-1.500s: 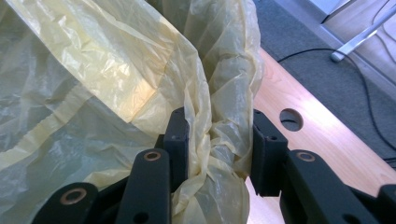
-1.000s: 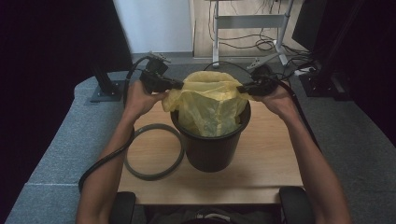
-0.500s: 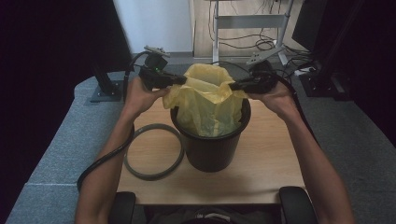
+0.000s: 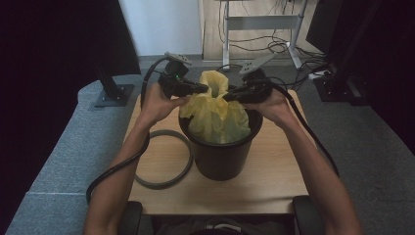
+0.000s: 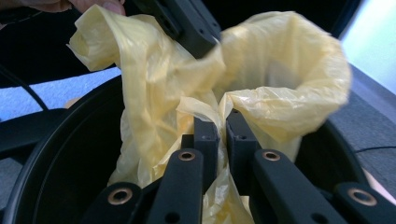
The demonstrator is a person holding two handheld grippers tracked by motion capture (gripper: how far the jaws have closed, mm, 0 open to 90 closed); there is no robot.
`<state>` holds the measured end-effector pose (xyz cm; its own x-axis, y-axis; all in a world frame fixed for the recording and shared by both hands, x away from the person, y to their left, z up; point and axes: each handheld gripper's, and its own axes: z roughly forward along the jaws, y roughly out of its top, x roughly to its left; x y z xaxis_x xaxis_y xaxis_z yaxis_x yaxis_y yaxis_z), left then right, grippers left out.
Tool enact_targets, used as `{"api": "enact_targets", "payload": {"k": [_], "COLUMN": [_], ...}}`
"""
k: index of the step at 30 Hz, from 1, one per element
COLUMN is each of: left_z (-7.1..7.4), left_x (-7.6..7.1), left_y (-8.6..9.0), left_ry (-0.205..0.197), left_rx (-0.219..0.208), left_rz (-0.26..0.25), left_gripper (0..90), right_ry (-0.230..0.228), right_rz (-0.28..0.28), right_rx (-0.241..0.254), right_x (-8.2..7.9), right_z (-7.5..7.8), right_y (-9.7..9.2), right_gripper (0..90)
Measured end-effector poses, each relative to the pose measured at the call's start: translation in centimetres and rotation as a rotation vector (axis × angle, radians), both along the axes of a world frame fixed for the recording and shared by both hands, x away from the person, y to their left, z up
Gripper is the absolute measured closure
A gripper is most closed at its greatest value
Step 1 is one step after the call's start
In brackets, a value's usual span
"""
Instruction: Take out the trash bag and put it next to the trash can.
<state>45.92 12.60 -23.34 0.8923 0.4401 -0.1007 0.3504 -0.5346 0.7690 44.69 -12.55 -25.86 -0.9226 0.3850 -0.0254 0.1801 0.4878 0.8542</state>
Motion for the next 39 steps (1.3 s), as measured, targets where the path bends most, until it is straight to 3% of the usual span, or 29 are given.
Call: {"api": "enact_targets", "payload": {"k": [4,9,11,12,15,16,17,18,19,21,24,30,33,36,39], "left_z": [-0.5,-1.0,-1.0,-1.0,-1.0,-0.9,-0.8,-0.6,-0.4,0.0,0.4,0.5,-0.1,-1.2,-2.3], "left_x": [-0.1,0.0,0.0,0.0,-0.1,-0.1,-0.2,-0.3,-0.4,-0.7,-0.9,-1.2,-1.2,-0.9,-0.5], "left_y": [-0.9,-1.8,-2.3,-2.5,-3.0,-3.0,-2.9,-2.8,-2.6,-1.8,-0.4,2.8,3.6,3.5,2.4], "left_ry": [0.008,0.031,0.039,0.045,0.070,0.084,0.076,0.059,0.053,0.017,0.003,-0.013,-0.026,-0.060,-0.059], "left_rx": [0.000,-0.033,-0.046,-0.057,-0.127,-0.154,-0.170,-0.175,-0.165,-0.147,-0.153,-0.158,-0.137,-0.079,-0.055], "left_rz": [-0.028,-0.084,-0.105,-0.118,-0.178,-0.202,-0.204,-0.186,-0.184,-0.166,-0.157,-0.120,-0.112,-0.115,-0.141], "left_gripper": [88.0,88.0,87.9,87.6,83.6,78.5,75.5,68.2,53.8,48.4,36.2,24.0,19.4,10.9,7.5], "right_ry": [0.004,-0.001,-0.006,-0.006,-0.013,-0.012,-0.020,-0.029,-0.032,-0.026,-0.028,-0.031,-0.034,-0.039,-0.038], "right_rz": [0.031,0.016,0.009,0.012,0.028,0.040,0.044,0.047,0.058,0.053,0.036,-0.008,-0.018,-0.011,0.008], "right_rx": [-0.015,-0.040,-0.034,-0.033,-0.022,-0.010,0.000,-0.004,-0.006,0.000,0.006,0.011,0.014,0.022,0.026], "right_x": [0.0,0.1,0.1,0.1,-0.1,-0.2,-0.4,-0.4,-0.5,-0.6,-0.5,-0.4,-0.5,-0.6,-0.7], "right_z": [-0.8,-1.6,-1.8,-1.9,-2.0,-1.9,-1.9,-1.8,-1.8,-1.7,-1.3,-0.7,-0.3,0.2,0.4], "right_y": [1.1,2.2,2.5,2.6,2.7,2.7,2.7,2.6,2.5,2.1,1.4,-0.2,-0.9,-1.4,-1.3], "right_gripper": [78.8,44.8,41.5,43.2,62.9,69.5,71.9,80.3,81.8,83.6,84.1,84.2,84.3,84.3,84.2]}}
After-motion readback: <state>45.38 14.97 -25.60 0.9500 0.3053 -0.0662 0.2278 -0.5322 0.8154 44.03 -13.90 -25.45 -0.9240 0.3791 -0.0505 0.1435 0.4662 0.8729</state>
